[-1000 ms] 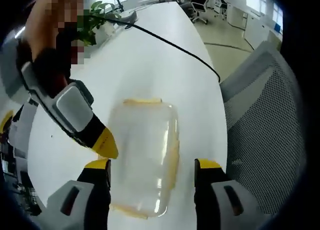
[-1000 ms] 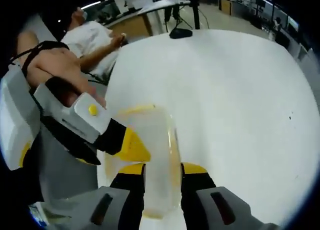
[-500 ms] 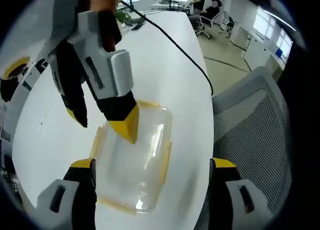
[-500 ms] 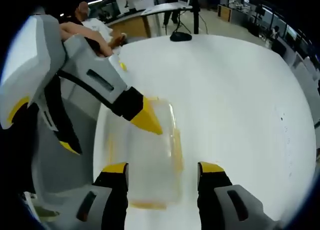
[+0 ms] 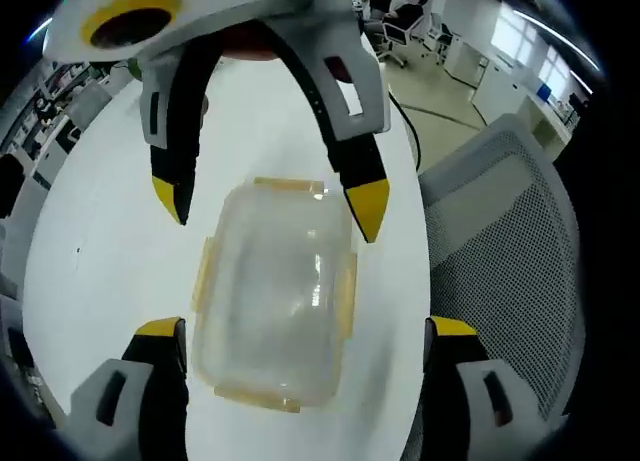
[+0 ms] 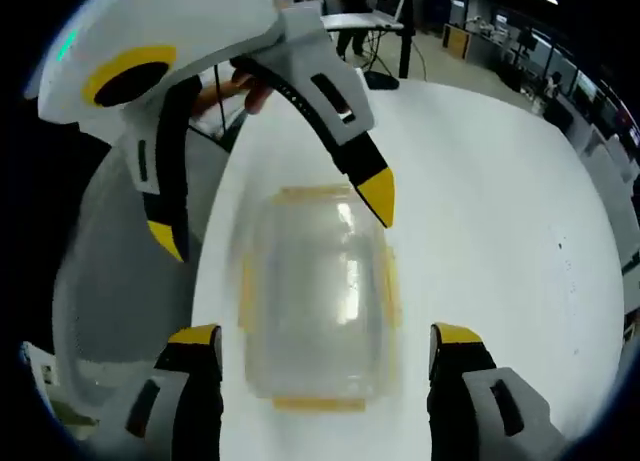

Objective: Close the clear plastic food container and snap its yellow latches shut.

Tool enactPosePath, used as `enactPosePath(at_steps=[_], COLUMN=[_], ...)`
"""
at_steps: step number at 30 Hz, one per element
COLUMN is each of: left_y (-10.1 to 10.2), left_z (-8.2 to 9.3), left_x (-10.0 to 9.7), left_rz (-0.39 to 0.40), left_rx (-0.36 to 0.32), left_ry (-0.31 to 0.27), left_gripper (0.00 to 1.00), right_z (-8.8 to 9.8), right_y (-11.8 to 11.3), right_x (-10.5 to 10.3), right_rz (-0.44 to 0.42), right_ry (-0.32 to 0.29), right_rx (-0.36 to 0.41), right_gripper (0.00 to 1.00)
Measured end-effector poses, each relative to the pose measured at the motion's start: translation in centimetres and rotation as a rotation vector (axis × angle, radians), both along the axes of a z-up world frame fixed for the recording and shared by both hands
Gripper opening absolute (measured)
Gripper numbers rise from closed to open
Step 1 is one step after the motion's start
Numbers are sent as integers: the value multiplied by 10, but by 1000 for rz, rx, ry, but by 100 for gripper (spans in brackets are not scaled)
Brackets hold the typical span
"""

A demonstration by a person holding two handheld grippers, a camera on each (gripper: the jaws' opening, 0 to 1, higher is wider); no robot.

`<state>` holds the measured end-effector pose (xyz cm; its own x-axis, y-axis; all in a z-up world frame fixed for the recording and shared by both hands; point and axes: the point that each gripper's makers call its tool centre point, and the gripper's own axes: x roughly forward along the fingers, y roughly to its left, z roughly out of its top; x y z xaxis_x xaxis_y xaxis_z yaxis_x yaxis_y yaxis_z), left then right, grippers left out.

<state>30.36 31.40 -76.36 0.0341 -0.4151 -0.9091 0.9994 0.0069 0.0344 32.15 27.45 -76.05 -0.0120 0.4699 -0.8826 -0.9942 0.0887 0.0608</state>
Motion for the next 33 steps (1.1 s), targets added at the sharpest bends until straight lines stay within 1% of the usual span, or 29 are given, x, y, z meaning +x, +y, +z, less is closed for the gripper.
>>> enactPosePath(at_steps=[3,5,8,10,14,16,18,20,21,27,30,33], left_y=[5,6,10,13,17,20,22,22,22,19,20,18], left_z=[-5,-7,-12,-16,-21,-26,-29,-32,-34,-36,-40,-41], left_x=[2,3,6,8,12,14,16,16,16,19,21,19], left_rz=[-17,-30,-61,-78,-92,-103,-126,-133,-134,-125,-134,-131], left_rx=[22,30,61,77,103,129,147,152,161,159,172,164], left_ry=[5,8,2,-7,-25,-38,-66,-73,-72,-74,-81,-74], left_gripper=[99,99,99,99,99,99,99,99,98,96,93,91], right_z=[-4,-5,-7,-8,-11,-13,-15,-18,-20,-22,-27,-29], right_y=[-2,-3,-6,-7,-7,-7,-8,-9,-10,-12,-16,-15], right_x=[-5,-8,-9,-7,-7,-8,-7,-5,-5,-5,-5,-8], right_rz=[7,8,-1,-6,-21,-21,-18,-16,-25,-34,-36,-34], right_ry=[-27,-30,-37,-49,-52,-58,-73,-84,-74,-65,-60,-57], right_rx=[-18,-24,-38,-42,-49,-56,-69,-84,-89,-99,-115,-121], right_gripper=[91,91,90,89,88,88,85,84,84,82,82,81])
